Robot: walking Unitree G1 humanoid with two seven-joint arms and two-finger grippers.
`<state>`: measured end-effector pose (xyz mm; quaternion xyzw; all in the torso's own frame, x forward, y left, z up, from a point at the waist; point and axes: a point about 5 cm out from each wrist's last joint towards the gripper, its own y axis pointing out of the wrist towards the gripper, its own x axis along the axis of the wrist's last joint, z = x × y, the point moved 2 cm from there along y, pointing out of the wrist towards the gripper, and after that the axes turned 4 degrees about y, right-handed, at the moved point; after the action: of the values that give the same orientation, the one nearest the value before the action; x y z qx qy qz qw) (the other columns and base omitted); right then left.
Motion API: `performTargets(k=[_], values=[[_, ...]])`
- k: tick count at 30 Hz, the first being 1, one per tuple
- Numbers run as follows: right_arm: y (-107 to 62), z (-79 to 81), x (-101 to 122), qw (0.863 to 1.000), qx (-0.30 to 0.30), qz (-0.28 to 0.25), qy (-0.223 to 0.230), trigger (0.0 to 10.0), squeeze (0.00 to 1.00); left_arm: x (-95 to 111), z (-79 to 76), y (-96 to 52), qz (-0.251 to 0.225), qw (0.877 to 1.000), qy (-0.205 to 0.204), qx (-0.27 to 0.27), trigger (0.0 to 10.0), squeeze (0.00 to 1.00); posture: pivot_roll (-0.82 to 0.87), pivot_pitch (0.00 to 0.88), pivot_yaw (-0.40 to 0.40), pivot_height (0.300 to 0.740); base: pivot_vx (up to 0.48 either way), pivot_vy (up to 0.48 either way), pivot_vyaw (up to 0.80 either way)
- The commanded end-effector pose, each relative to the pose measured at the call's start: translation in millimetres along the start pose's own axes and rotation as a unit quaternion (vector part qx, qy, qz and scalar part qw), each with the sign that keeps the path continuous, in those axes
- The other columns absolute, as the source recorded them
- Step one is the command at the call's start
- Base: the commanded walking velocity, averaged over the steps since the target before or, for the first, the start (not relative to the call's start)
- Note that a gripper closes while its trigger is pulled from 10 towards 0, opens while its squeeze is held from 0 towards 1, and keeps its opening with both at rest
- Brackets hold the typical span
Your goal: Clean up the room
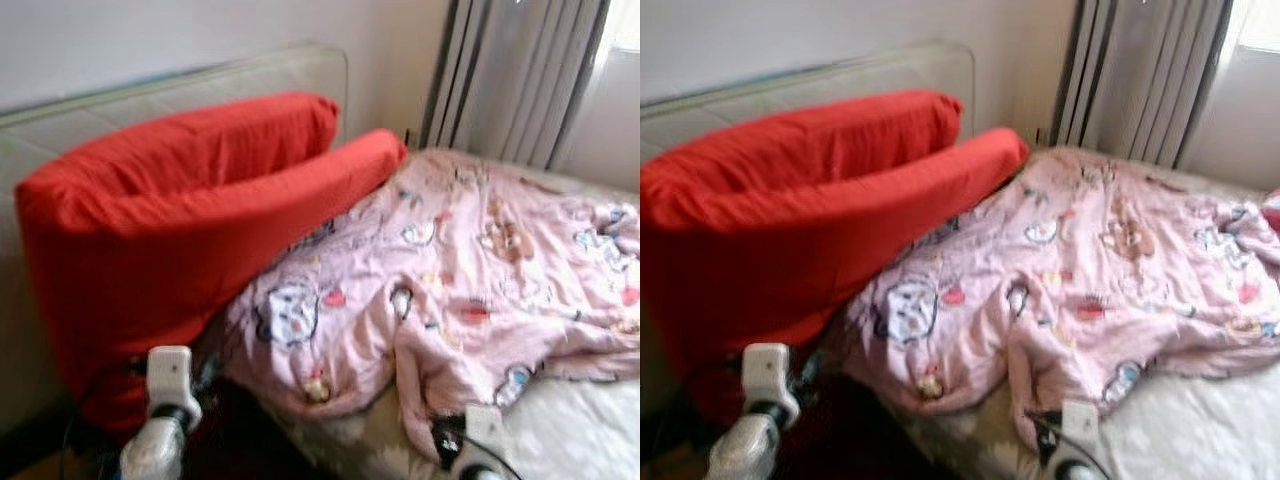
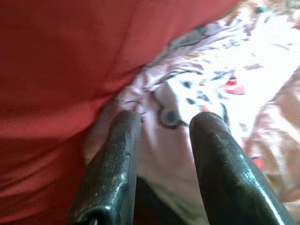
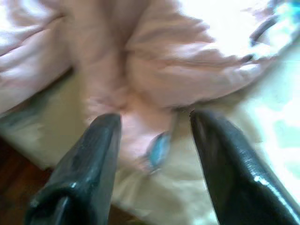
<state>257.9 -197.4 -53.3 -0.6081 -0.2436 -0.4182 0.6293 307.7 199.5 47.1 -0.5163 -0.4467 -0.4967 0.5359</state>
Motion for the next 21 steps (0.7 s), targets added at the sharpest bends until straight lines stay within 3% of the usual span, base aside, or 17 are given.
performTargets(k=[1, 5, 12, 21], values=[[1.7, 8.8, 1, 1.0, 0.008, 0.0, 0.005, 10.0, 0.0, 0, 12.1, -1.6, 0.004, 1.0, 0.012, 0.011, 10.0, 0.0, 0.0, 0.008, -0.01, 0.636, 0.315, 0.0, 0.0], [1.4, 9.1, 0, 1.0, 0.01, 0.002, 0.004, 10.0, 0.0, 0, 11.7, -1.7, 0.003, 1.0, 0.013, 0.009, 10.0, 0.0, 0.0, 0.002, -0.007, 0.636, 0.306, 0.0, 0.0], [-1.0, 17.0, -11, 0.998, 0.047, 0.029, -0.007, 10.0, 0.0, 1, 8.1, -1.0, 0.001, 1.0, 0.014, 0.003, 10.0, 0.0, -0.01, 0.003, 0.001, 0.636, 0.0, 0.0, 0.0], [0.5, 23.3, -6, 0.998, 0.063, 0.021, -0.007, 10.0, 0.0, 6, 11.5, -0.2, -0.004, 1.0, 0.017, 0.004, 10.0, 0.0, 0.0, 0.055, 0.005, 0.636, 0.0, 0.0, 0.0]])
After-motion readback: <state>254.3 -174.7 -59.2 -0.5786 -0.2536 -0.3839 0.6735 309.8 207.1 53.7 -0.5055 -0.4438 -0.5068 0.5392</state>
